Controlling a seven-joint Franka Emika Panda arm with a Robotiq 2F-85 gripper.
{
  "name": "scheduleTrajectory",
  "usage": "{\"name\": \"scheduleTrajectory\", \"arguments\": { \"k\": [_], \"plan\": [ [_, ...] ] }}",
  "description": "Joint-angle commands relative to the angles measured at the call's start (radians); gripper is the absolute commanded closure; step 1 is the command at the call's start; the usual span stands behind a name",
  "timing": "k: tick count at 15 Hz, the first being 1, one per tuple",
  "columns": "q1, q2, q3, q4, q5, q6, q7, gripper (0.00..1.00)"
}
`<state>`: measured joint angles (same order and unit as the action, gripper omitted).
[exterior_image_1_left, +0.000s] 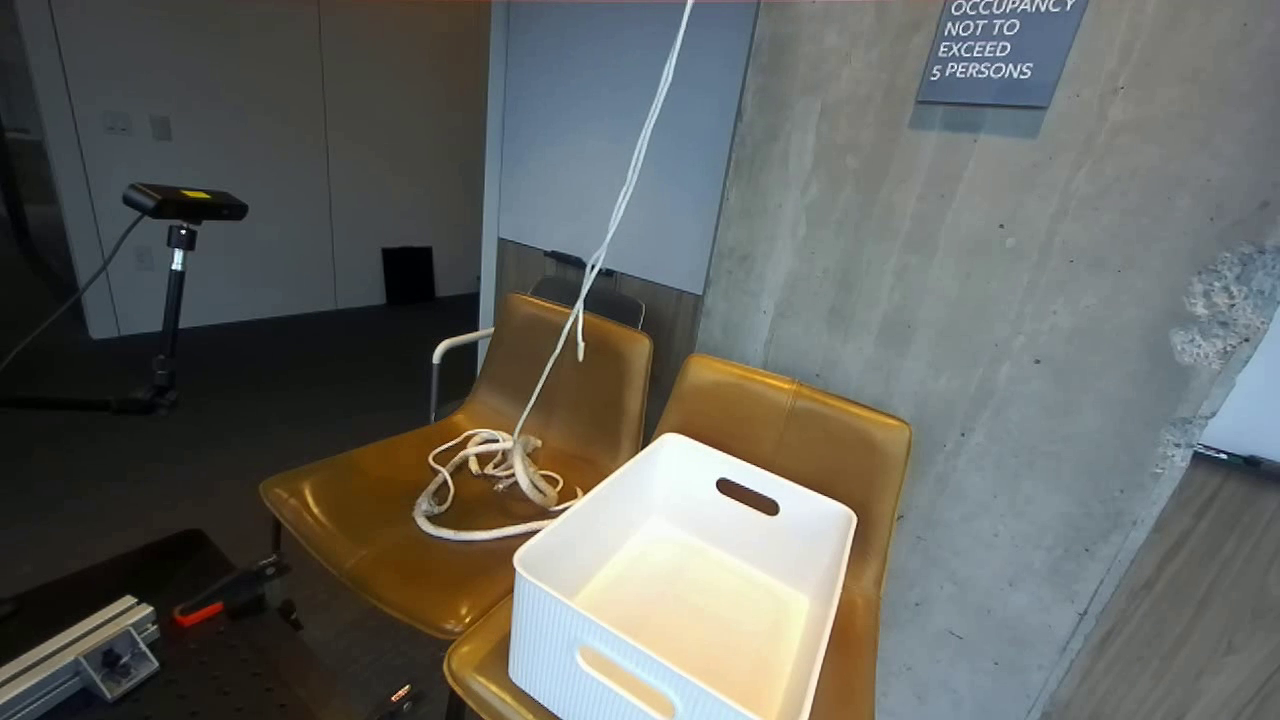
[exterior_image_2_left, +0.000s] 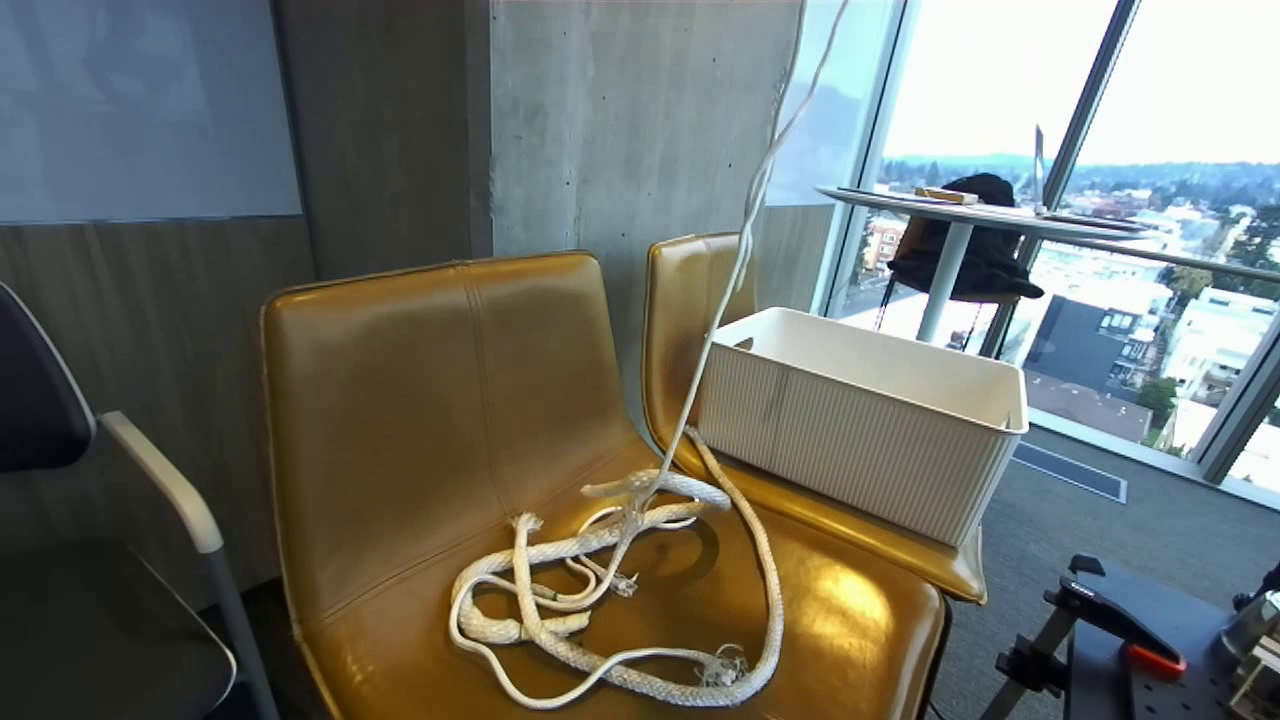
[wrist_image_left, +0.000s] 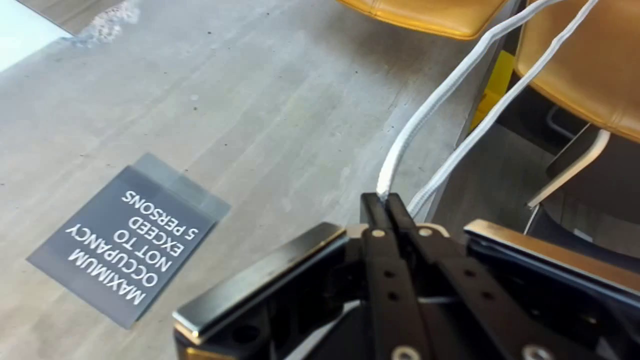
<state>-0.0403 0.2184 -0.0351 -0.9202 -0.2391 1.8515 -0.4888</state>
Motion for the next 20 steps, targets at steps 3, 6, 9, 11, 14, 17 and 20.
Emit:
{"name": "scheduleTrajectory", "arguments": {
  "k": [3,6,9,11,14,17,20],
  "plan": [
    [-0.065,0.081,-0.045,0.278,0.004,-0.130,-0.007,0.99],
    [-0.096,0.093,-0.058,0.272,0.009,-0.124,-0.003,0.99],
    [-0.134,0.124,-0.070,0.280,0.017,-0.124,-0.007,0.99],
    [-0.157,0.142,-0.074,0.283,0.024,-0.125,-0.006,0.99],
    [-0.168,0.152,-0.063,0.222,0.023,-0.114,0.008,0.99],
    [-0.158,0.140,-0.044,0.094,0.027,-0.127,-0.027,0.99],
    [-0.145,0.090,-0.021,-0.120,0.045,-0.089,-0.011,0.99]
  ]
}}
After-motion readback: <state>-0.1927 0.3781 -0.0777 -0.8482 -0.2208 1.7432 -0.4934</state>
